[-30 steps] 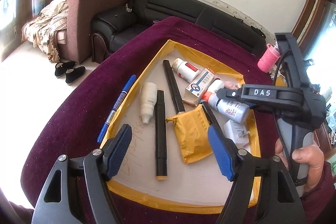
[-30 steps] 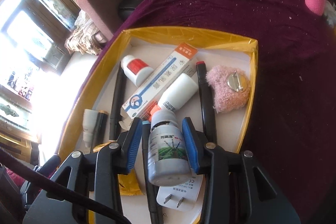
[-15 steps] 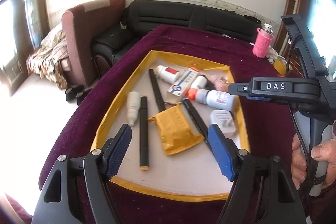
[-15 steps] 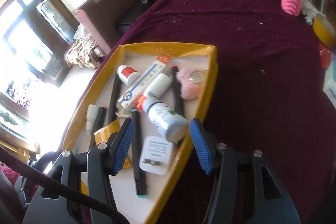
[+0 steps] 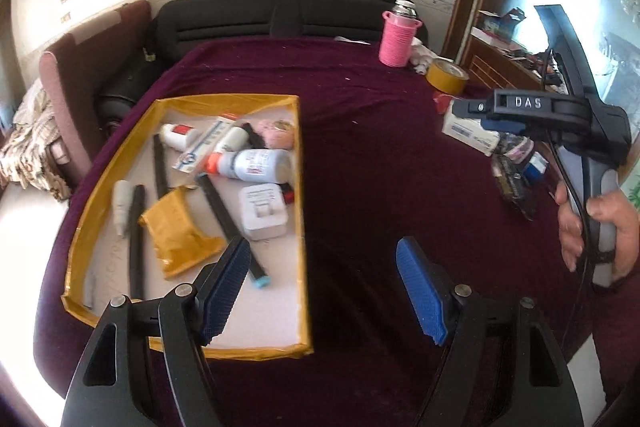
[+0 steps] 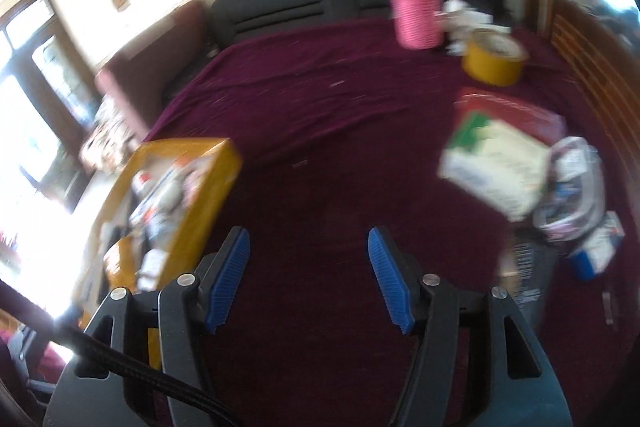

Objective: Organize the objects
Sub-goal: 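Move both open grippers toward the medicine box and clear case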

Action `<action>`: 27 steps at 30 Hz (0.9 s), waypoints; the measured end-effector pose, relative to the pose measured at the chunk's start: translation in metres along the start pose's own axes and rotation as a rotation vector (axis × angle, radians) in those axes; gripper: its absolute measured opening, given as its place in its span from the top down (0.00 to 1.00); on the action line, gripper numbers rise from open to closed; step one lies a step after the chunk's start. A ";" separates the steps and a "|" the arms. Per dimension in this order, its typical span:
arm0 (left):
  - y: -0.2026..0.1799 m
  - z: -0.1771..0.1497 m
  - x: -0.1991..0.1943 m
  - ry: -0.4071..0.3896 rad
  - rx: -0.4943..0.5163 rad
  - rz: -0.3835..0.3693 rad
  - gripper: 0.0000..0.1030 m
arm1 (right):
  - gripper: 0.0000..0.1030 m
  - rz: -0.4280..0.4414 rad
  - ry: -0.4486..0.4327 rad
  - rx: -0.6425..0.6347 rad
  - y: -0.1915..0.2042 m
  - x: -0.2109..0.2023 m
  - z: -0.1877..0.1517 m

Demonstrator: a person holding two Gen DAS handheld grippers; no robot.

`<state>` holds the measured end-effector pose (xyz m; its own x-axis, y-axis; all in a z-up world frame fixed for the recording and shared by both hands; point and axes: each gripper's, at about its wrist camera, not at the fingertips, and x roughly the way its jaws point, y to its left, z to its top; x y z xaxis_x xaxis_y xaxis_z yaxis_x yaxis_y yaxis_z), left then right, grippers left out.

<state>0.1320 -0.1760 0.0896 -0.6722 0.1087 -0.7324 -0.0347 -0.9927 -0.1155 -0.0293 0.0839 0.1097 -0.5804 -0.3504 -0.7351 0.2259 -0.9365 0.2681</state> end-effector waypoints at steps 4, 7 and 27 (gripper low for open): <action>-0.023 -0.002 0.013 0.031 0.019 -0.081 0.32 | 0.38 -0.106 -0.028 0.118 -0.083 -0.012 0.027; -0.033 -0.003 0.025 0.076 -0.019 -0.179 0.32 | 0.38 -0.140 -0.001 0.114 -0.110 0.001 0.041; -0.034 0.000 0.061 0.155 -0.100 -0.253 0.32 | 0.22 0.131 0.359 -0.088 -0.048 0.082 0.056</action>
<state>0.0920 -0.1353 0.0492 -0.5304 0.3657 -0.7648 -0.1086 -0.9241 -0.3665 -0.1314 0.0995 0.0719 -0.2349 -0.4261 -0.8736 0.3549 -0.8743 0.3310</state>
